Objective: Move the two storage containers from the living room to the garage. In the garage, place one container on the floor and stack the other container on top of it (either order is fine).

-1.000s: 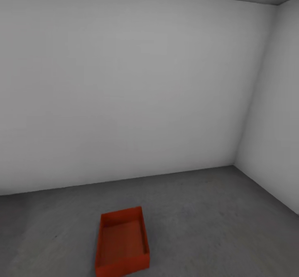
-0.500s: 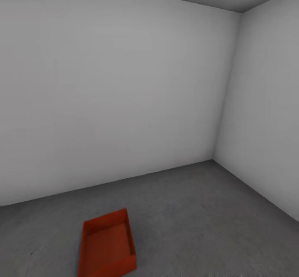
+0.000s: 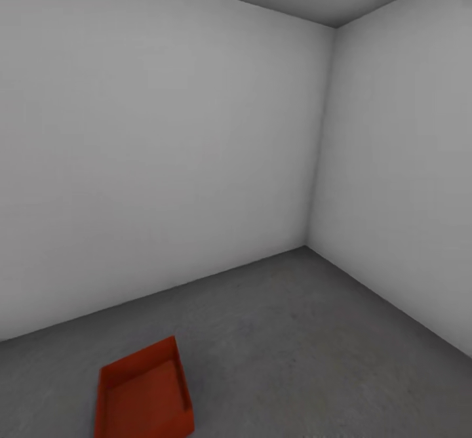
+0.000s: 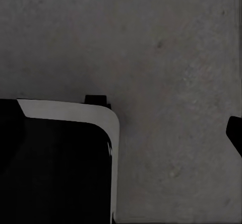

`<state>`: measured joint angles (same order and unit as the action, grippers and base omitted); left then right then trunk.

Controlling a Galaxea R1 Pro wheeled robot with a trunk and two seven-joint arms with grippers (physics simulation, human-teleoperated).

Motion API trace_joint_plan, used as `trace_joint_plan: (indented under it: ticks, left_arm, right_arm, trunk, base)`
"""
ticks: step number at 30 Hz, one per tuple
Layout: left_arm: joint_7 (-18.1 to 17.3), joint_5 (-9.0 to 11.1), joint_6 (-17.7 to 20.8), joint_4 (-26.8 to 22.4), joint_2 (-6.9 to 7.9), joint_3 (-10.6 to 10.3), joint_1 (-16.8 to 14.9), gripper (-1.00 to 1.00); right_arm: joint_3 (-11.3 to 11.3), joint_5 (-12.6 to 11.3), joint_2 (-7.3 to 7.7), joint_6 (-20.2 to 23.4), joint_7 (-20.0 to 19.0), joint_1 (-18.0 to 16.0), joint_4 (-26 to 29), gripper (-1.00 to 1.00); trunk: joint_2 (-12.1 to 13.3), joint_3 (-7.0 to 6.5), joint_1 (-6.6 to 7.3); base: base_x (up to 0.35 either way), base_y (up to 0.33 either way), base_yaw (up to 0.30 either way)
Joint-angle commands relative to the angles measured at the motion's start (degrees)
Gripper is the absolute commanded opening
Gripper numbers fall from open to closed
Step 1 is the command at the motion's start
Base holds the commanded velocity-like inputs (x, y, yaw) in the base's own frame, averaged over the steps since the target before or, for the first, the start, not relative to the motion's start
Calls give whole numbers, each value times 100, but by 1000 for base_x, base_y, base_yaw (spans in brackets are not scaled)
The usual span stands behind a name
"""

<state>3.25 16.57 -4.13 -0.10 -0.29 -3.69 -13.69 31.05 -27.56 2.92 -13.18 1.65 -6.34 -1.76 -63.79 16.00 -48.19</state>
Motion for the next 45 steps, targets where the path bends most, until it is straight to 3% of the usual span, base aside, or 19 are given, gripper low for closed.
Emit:
trace_joint_plan:
  ticks: [1,45]
  left_arm:
    - [17,43,-18,2,-2,-41,-2,100]
    - [17,12,-27,-7,-9,-44,-2,100]
  right_arm:
    - [47,-40,-3,-27,2,-8,-16,100]
    - [48,-40,-2,-26,-7,-8,-18,100]
  trunk:
    - [-4,7,0]
    - [-4,7,0]
  base:
    - [0,0,-298]
    - [0,0,-298]
